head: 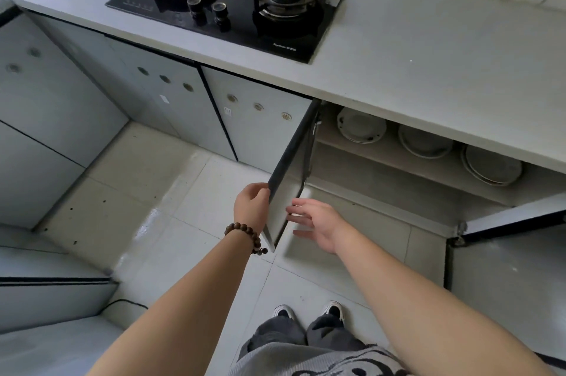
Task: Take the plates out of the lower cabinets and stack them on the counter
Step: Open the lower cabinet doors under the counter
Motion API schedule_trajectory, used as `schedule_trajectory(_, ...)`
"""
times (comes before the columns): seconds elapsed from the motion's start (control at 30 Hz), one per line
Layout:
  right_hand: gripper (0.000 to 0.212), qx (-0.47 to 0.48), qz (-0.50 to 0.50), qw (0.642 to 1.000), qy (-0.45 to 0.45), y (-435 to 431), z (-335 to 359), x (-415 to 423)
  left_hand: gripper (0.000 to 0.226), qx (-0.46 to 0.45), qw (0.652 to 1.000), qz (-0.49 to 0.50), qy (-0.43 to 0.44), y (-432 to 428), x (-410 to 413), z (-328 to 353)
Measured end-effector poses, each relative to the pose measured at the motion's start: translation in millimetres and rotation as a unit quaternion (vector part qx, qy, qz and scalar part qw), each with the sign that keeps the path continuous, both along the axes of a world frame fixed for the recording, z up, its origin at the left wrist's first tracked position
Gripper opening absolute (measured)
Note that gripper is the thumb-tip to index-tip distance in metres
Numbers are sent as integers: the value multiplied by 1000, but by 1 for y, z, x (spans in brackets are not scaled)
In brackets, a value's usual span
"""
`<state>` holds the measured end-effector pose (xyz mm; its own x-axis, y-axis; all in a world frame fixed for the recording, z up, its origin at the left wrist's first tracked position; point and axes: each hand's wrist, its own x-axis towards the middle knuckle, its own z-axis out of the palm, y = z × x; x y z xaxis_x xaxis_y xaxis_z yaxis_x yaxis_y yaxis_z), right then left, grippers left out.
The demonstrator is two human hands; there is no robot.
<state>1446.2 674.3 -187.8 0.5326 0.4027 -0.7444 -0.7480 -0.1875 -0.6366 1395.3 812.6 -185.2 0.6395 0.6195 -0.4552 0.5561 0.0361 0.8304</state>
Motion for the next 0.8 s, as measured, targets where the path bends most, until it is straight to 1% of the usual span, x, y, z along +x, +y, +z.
schedule_trajectory(0.03,25,-3,-13,1000,-12,-8,0,4,26,10,1000,-3,-13,-4,4,1)
schedule_trajectory(0.1,24,-17,-46,997,-51,-24,2,11,25,0,999,-22,-40,-14,15,4)
schedule_trajectory(0.23,13,-46,-166,978,-121,-68,11,29,17,-75,992,-71,-67,-42,38,7)
schedule_trajectory(0.33,10,-61,-240,959,-137,-108,18,37,19,-116,986,-96,-70,-68,54,7)
schedule_trajectory(0.4,10,-69,-281,947,-141,-133,22,39,22,-127,983,-110,-71,-84,63,6)
schedule_trajectory(0.5,8,-77,-341,926,-140,-166,24,41,19,-143,980,-114,-82,-105,77,6)
schedule_trajectory(0.63,16,-83,-373,914,-137,-194,22,48,17,-148,979,-107,-90,-128,93,7)
schedule_trajectory(0.8,11,-75,-371,917,-124,-215,12,77,19,-141,980,-104,-90,-153,121,4)
